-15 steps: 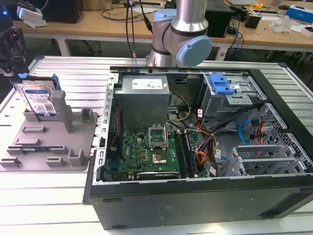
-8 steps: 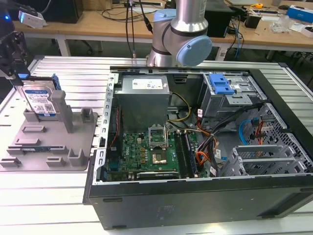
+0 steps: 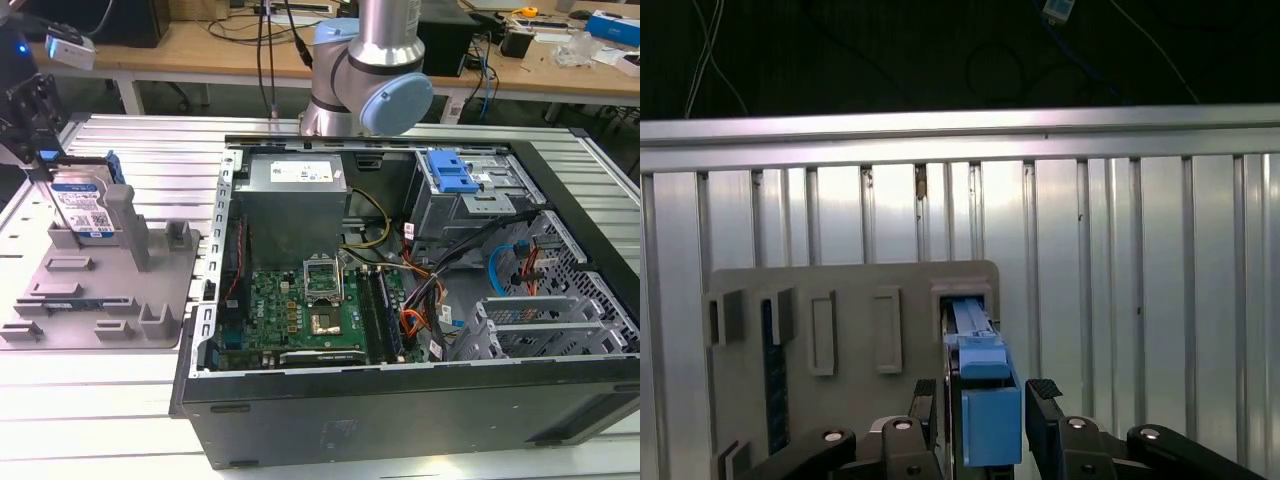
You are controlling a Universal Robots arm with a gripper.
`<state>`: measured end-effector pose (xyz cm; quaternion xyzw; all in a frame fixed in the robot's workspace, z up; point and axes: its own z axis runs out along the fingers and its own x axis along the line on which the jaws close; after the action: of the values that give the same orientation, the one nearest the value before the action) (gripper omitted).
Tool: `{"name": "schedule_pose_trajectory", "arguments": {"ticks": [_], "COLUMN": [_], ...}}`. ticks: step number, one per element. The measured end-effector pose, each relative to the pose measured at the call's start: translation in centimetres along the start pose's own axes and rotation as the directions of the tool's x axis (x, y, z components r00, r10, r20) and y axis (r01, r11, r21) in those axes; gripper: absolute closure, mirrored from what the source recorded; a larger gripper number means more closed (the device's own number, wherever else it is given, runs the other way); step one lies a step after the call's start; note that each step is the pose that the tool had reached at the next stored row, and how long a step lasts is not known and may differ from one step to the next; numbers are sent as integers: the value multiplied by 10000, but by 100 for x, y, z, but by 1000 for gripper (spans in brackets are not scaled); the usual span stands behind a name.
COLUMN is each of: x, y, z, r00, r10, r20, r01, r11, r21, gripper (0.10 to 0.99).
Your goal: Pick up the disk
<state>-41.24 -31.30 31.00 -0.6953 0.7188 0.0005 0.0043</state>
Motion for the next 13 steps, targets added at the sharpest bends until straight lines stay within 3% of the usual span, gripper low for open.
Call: {"name": "schedule_pose_trajectory", "arguments": {"ticks": [13], "x": [-7], "y": [1], "z": [100], "r00": [10000], "r10": [0], "r20": [0], "r01": [0], "r11": [10000], "r21": [-8], "gripper": [604]}}
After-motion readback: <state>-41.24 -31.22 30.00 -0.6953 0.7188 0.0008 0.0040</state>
